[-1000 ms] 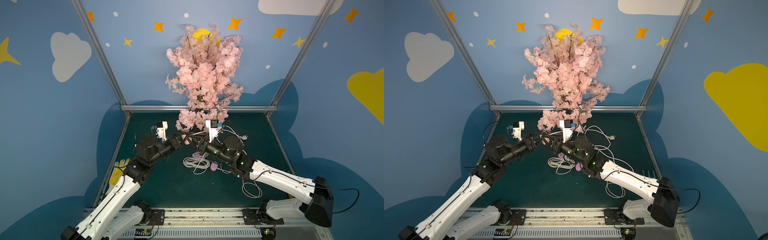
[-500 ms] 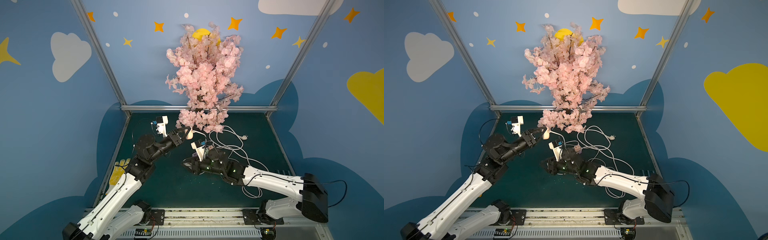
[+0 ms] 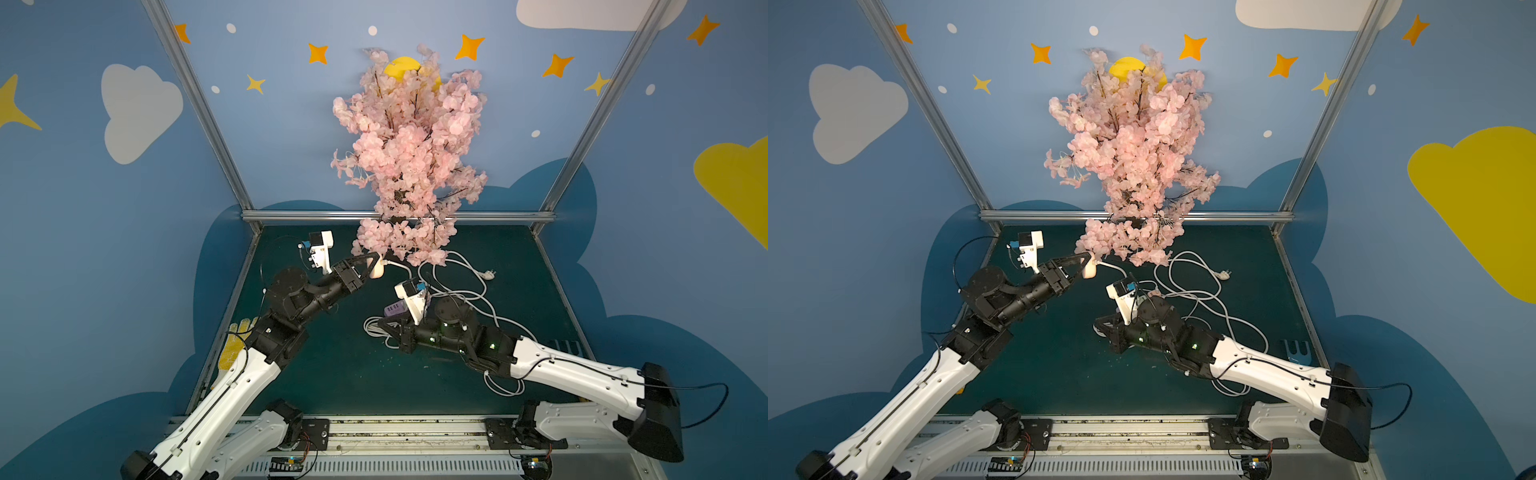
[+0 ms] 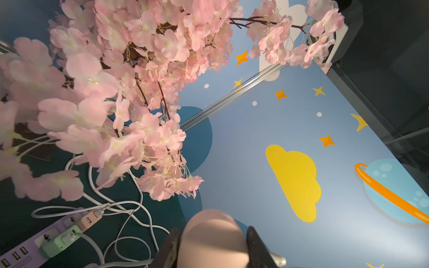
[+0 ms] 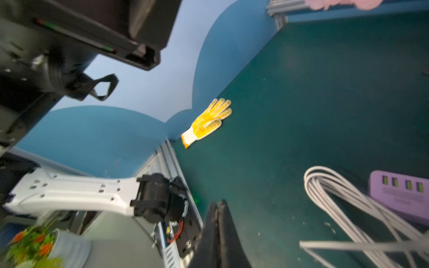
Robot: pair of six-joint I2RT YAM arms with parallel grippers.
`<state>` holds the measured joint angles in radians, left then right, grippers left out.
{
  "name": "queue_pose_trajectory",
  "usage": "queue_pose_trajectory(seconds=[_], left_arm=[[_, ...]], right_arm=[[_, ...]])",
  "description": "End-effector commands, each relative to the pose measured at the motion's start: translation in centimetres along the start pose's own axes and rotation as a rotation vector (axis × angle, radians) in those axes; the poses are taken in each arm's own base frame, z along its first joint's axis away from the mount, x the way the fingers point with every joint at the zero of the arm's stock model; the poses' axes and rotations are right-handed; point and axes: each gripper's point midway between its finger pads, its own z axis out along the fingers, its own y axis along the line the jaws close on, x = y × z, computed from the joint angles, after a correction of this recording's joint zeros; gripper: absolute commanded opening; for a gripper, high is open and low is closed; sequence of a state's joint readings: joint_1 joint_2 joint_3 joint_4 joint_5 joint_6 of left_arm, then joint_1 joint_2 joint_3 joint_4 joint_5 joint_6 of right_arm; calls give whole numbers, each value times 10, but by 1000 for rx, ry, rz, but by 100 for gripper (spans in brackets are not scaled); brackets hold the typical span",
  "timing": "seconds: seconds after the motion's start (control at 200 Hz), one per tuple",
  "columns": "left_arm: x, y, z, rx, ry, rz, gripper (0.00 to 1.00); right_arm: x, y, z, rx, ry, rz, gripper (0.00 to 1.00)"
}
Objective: Charge the bluetooth headset
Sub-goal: Adjust the charging cable for the bluetooth headset.
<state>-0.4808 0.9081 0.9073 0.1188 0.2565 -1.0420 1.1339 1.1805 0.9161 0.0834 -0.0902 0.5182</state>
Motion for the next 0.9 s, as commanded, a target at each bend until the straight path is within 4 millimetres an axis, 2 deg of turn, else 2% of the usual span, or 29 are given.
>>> queue_pose_trajectory(seconds=[0.0, 0.21, 0.275, 0.406, 0.606, 0.736, 0.891], left_arm=[[-14, -5, -12, -47, -61, 55, 4], [-10, 17, -15, -189, -20, 124, 3], [-6, 24, -15, -242, 24, 157, 3], [3, 38, -15, -316, 95, 198, 3], [21, 64, -21, -414, 204, 238, 4], [30, 76, -31, -469, 255, 260, 4], [36, 82, -42, -506, 283, 278, 3]], right_arm=[[-5, 8, -12, -22, -19, -47, 0], [-17, 32, -23, -123, -34, -73, 0], [-27, 41, -31, -152, -55, -111, 0], [-50, 36, -56, -84, -30, -141, 0], [-81, 37, -86, -117, 30, -149, 0], [-84, 31, -81, -145, 92, -122, 5], [-74, 25, -51, -204, 180, -86, 10]])
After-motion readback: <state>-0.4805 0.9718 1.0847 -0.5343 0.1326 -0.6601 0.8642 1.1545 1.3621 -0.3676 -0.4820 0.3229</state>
